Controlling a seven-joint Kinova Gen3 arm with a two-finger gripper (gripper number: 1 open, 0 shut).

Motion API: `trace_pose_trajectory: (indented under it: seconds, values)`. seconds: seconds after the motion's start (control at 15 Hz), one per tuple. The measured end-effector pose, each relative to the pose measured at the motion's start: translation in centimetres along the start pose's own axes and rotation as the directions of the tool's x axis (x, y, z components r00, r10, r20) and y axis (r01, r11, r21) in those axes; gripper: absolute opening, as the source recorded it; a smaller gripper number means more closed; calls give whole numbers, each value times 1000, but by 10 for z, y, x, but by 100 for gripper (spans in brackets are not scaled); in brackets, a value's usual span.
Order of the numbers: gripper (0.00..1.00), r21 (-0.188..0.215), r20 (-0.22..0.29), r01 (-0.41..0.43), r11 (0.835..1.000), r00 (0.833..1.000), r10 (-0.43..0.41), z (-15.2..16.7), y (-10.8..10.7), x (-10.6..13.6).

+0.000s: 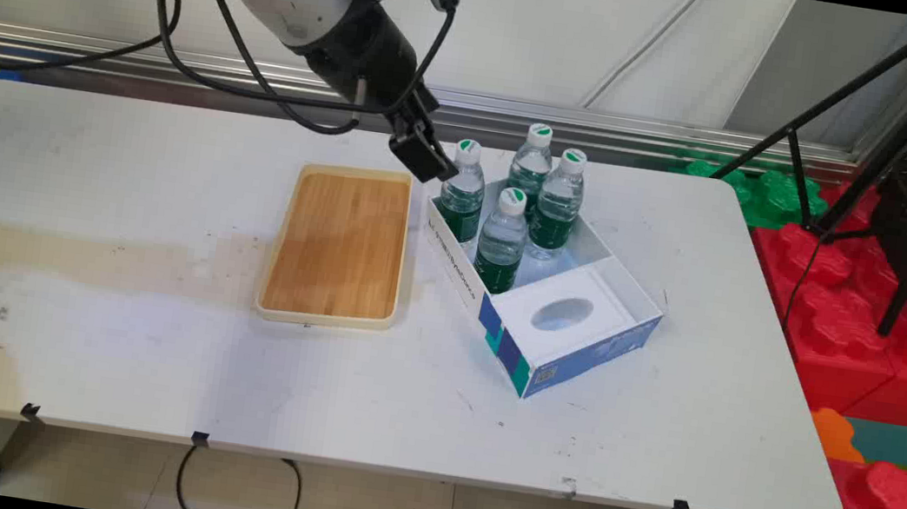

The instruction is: Pick up the green bottle from the white box

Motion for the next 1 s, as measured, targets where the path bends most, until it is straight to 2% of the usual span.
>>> trace_pose_trajectory:
  seconds: [0.47,0.73,1.0]
  values:
    - [100,4,8,6,1000,1000,-6,8,2,1]
    - [100,-2,20,-2,1000,1000,2,23,4,4]
    - [100,-19,26,-4,1000,1000,5,52,10,13]
